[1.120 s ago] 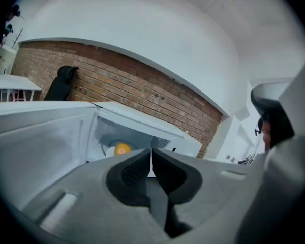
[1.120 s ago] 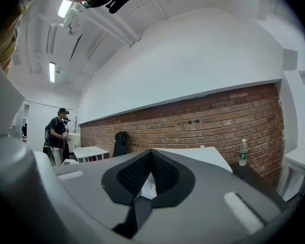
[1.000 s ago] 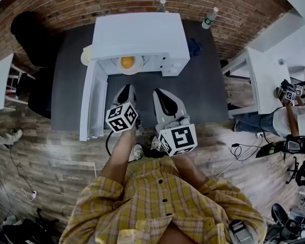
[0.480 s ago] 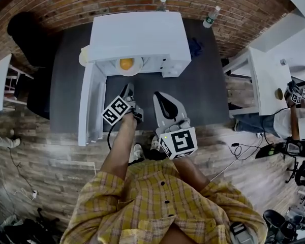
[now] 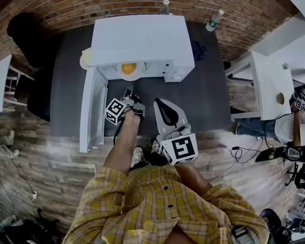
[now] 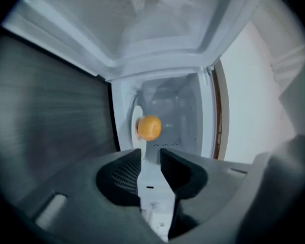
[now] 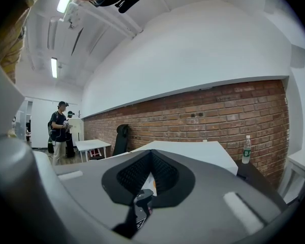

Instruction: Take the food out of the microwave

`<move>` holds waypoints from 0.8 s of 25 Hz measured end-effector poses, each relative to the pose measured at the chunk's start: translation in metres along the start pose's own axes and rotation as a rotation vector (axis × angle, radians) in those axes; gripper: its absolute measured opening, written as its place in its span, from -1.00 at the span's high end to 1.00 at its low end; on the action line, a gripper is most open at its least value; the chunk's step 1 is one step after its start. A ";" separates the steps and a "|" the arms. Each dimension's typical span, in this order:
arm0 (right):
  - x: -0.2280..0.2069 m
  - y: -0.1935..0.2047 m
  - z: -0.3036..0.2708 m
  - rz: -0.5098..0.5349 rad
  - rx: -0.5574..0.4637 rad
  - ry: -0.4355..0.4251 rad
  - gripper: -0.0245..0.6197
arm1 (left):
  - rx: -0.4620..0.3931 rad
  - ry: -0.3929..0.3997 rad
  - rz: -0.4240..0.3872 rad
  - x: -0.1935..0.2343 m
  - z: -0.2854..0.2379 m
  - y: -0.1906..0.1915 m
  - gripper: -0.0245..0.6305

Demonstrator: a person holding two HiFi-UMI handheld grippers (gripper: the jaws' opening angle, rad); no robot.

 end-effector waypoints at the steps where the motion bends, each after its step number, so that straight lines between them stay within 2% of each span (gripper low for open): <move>1: 0.000 0.001 -0.001 0.000 0.003 0.002 0.91 | -0.023 -0.002 0.031 0.004 -0.001 -0.001 0.58; 4: 0.000 0.002 -0.005 -0.005 0.004 0.006 0.91 | -0.071 0.005 0.071 0.011 -0.007 -0.002 0.59; 8: -0.001 0.005 -0.006 -0.007 0.010 0.002 0.91 | -0.094 0.022 0.105 0.020 -0.018 0.003 0.59; 20: -0.003 0.021 -0.014 -0.025 0.031 0.005 0.91 | -0.131 0.019 0.133 0.034 -0.039 0.006 0.59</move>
Point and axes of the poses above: the fingertips, and each gripper's own axes: z backward along the fingers, x to its left, y out of its underside, the point moved 10 cm from there along z, backward along the fingers, and after that the axes turned 7 degrees about -x, right-handed, at the moved point
